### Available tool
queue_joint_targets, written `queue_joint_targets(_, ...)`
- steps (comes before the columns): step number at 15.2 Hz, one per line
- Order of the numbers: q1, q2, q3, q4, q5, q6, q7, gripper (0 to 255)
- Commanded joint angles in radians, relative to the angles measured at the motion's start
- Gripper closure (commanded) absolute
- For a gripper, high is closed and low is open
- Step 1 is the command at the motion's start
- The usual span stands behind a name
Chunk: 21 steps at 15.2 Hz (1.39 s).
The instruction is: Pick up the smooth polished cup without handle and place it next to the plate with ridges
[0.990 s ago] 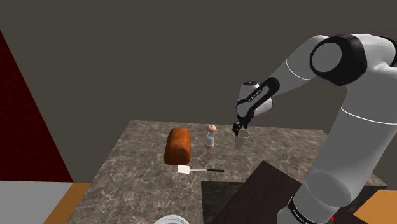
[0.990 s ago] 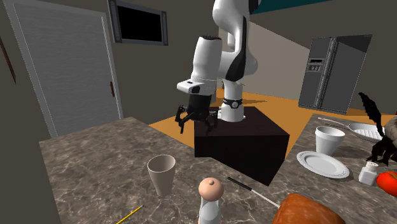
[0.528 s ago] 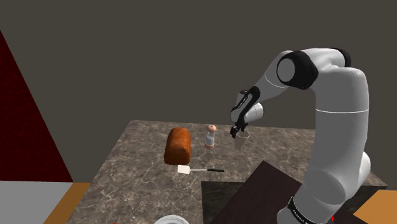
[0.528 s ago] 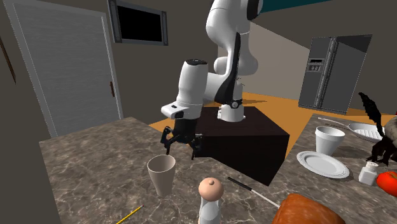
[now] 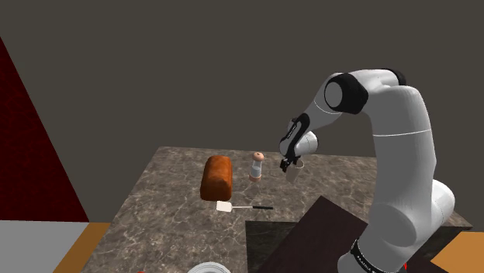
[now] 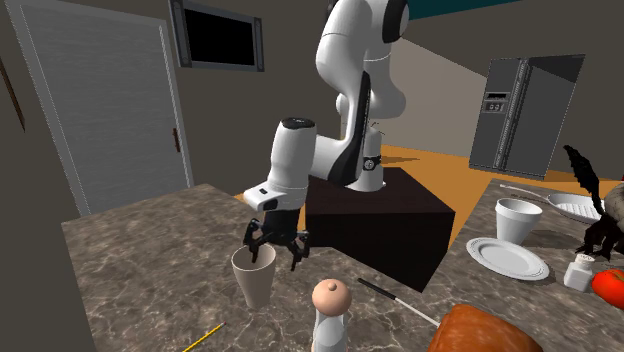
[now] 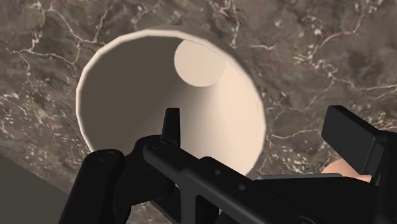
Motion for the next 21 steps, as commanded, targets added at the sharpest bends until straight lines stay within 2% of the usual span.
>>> queue_joint_targets(1,-0.014,0.040,0.011,0.021,0.008,0.020,-0.005,0)
queue_joint_targets(9,-0.014,0.039,0.011,0.021,0.007,0.020,-0.005,0)
queue_joint_targets(10,-0.014,0.039,0.011,0.021,0.007,0.020,-0.005,255)
queue_joint_targets(21,-0.008,0.013,0.005,0.012,0.003,0.001,-0.005,255)
